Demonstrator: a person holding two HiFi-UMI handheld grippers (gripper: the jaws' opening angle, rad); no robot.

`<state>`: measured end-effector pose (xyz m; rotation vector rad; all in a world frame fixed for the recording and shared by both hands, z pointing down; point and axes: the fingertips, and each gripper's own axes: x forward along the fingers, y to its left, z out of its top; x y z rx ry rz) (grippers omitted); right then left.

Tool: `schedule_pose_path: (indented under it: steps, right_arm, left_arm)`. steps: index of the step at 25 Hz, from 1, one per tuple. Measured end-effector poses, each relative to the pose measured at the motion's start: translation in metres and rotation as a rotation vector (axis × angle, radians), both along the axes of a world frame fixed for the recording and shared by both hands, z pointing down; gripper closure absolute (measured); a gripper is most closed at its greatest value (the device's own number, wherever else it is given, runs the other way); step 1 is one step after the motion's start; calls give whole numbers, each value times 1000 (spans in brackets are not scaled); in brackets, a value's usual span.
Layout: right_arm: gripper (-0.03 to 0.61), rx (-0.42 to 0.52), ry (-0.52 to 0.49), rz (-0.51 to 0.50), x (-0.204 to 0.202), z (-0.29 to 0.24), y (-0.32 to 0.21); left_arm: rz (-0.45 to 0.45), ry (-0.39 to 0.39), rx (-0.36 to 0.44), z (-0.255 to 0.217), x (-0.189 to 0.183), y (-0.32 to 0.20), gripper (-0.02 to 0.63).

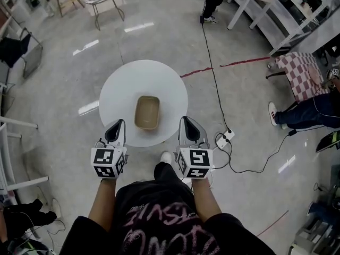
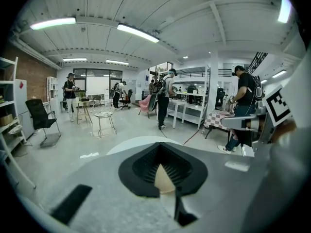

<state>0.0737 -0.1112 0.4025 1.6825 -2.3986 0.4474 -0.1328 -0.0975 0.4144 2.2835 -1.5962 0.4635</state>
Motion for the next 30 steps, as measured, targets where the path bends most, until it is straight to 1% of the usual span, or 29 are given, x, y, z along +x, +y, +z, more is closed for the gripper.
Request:
schedule_pose_path:
  steps: [8,12,20,30]
  right_arm:
    - [572,-16,-21,-17,16,8,-34]
    - [572,-24,-36,-32,16,15,-43]
    - [572,-38,-41,-73,3,22,-42]
    - [572,-70,-26,-48,5,35,-46]
  left_arm:
    - [-13,-16,-30,8,17,-27,615]
    - [-33,-26,-50,17,14,-31,615]
    - [-62,-21,-70,23,6,-29,615]
    - [-32,2,-110,41,6,-43,615]
